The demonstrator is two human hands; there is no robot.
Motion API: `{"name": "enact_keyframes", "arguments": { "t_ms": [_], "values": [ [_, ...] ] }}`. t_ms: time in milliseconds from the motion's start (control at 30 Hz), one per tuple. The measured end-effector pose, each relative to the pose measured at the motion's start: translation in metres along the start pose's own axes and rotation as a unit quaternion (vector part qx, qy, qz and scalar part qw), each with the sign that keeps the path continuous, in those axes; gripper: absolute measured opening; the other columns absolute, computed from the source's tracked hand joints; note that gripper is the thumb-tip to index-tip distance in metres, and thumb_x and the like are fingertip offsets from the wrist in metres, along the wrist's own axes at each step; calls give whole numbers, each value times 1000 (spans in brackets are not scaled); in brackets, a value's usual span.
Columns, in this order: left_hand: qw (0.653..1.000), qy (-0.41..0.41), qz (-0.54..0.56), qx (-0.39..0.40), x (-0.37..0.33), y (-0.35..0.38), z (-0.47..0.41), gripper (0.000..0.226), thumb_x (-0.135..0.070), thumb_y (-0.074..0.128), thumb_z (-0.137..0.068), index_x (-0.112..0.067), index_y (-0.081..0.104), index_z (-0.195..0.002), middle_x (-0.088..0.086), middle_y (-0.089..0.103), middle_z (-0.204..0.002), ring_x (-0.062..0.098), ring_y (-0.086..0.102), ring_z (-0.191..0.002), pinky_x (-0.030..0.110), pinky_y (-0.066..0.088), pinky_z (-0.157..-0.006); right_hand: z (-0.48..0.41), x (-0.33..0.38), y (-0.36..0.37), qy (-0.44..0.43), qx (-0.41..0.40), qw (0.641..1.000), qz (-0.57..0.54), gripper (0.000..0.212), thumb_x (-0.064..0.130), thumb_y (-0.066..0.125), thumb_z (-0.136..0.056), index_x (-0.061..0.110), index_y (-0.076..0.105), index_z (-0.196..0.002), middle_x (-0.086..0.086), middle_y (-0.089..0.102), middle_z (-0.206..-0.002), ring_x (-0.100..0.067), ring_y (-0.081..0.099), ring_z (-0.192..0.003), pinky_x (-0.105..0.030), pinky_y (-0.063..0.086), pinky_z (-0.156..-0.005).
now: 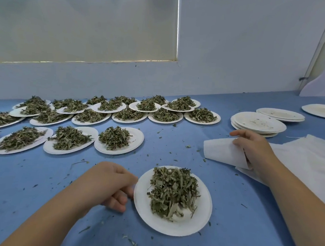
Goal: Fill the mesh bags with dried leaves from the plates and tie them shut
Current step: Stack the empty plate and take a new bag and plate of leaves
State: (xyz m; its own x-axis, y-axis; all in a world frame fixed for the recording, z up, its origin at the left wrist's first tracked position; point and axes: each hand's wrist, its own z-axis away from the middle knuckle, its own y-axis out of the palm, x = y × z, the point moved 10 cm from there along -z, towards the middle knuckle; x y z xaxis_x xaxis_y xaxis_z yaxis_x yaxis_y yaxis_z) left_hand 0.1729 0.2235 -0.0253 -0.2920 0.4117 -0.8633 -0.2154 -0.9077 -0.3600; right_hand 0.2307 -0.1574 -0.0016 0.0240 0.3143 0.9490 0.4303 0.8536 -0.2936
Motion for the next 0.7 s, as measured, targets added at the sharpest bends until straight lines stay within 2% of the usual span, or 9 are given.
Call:
{"name": "enact_keyframes", "arguments": {
  "t_ms": [133, 200, 267, 400, 500, 533, 600, 667, 700],
  "values": [
    [998, 4, -48, -39, -11, -9, -13, 23, -21, 60, -92, 2, 64, -92, 14, 68, -69, 23, 54, -44, 35, 57, -51, 0, 1, 4, 0, 14, 998, -54, 22, 12, 57, -88, 29, 70, -96, 3, 57, -86, -15, 44, -67, -26, 34, -53],
    [997, 18, -57, -48, -20, -10, -23, 21, -20, 58, -93, 1, 63, -93, 13, 67, -70, 22, 52, -42, 33, 56, -48, 1, 5, 8, -13, 31, 997, -72, 23, 10, 58, -88, 28, 70, -96, 0, 58, -92, -14, 48, -77, -28, 35, -64],
    [996, 44, -46, -59, -30, -9, -34, 19, -19, 57, -93, -2, 63, -92, 11, 67, -71, 21, 52, -42, 31, 54, -47, 4, 12, 9, -39, 40, 996, -73, 23, 7, 60, -88, 27, 70, -95, 0, 57, -86, -8, 51, -75, -26, 35, -68],
    [985, 133, -3, -112, -44, -11, -48, 17, -18, 56, -93, -8, 67, -83, 10, 68, -75, 21, 56, -50, 35, 55, -51, 14, 33, 5, -120, -12, 992, -34, 22, 10, 65, -89, 32, 69, -85, 7, 60, -80, 6, 52, -68, -17, 38, -65],
    [962, 203, -66, -170, -53, -17, -45, 19, -25, 54, -93, -19, 65, -78, 5, 66, -72, 21, 61, -62, 39, 54, -62, 26, 58, 3, -185, -51, 981, -26, 26, 12, 69, -86, 37, 70, -79, 2, 62, -82, -8, 51, -72, -20, 39, -68],
    [953, 227, -81, -182, -56, -19, -43, 18, -28, 54, -93, -24, 64, -79, -1, 64, -70, 15, 61, -66, 35, 53, -62, 31, 67, 5, -205, -55, 977, -26, 27, 13, 70, -85, 38, 70, -78, -3, 60, -78, -10, 47, -67, -18, 38, -65],
    [941, 273, -90, -176, -63, -17, -38, 12, -32, 54, -94, -30, 63, -87, -10, 59, -72, -2, 55, -63, 15, 42, -52, 44, 87, 16, -253, -49, 966, -16, 27, 14, 72, -83, 40, 71, -78, -6, 48, -62, -8, 39, -55, -13, 33, -54],
    [935, 302, -107, -154, -69, -10, -35, 10, -37, 53, -94, -32, 59, -100, -15, 55, -84, -8, 50, -64, 9, 37, -54, 58, 104, 38, -297, -22, 955, 3, 27, 14, 72, -83, 40, 71, -78, 0, 40, -53, -9, 37, -49, -11, 30, -49],
    [930, 313, -118, -151, -70, -9, -34, 15, -40, 53, -93, -35, 55, -107, -16, 53, -93, -8, 50, -70, 9, 38, -58, 63, 110, 50, -313, -3, 950, 13, 28, 12, 72, -83, 40, 71, -80, 0, 43, -52, -9, 39, -48, -11, 32, -50]
  ]
}}
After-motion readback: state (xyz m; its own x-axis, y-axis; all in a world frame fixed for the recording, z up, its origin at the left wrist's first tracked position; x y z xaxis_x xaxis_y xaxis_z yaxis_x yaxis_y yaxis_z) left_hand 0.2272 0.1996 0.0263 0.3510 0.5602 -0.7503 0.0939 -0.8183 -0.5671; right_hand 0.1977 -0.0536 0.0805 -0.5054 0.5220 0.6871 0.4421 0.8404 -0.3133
